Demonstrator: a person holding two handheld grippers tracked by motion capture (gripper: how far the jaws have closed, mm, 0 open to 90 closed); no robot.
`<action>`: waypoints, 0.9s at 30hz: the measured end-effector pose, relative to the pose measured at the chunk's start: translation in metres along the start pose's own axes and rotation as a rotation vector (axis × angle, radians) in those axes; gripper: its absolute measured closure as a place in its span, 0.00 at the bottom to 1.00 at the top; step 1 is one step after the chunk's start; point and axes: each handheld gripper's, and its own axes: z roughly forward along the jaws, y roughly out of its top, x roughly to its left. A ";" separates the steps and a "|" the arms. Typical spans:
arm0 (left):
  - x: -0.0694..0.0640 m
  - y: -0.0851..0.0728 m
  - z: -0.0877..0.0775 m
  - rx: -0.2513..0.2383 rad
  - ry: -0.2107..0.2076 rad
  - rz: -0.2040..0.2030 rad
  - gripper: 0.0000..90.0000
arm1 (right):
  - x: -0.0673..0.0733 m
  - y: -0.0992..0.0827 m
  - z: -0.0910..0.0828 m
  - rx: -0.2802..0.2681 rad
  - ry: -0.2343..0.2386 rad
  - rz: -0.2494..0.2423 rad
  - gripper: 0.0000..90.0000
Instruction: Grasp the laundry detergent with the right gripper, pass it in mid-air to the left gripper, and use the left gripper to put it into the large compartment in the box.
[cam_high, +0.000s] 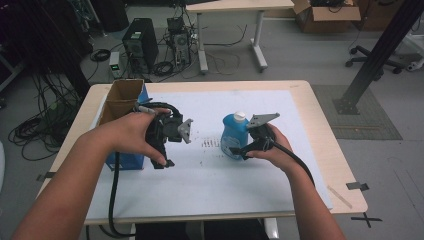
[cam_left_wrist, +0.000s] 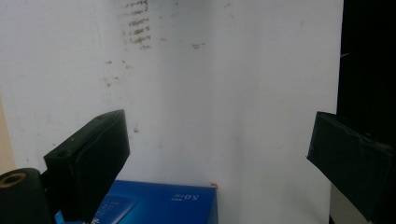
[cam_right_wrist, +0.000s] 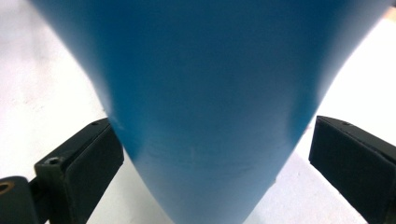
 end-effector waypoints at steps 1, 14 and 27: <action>0.000 0.000 0.000 0.000 0.001 0.000 0.07 | 0.000 0.000 0.000 -0.005 0.000 0.003 0.03; 0.000 -0.001 0.001 0.001 -0.001 -0.001 0.06 | 0.001 -0.006 0.001 -0.068 -0.020 0.036 0.04; 0.001 -0.002 0.001 -0.010 -0.002 -0.001 0.06 | 0.006 -0.004 0.003 -0.115 -0.063 0.038 0.12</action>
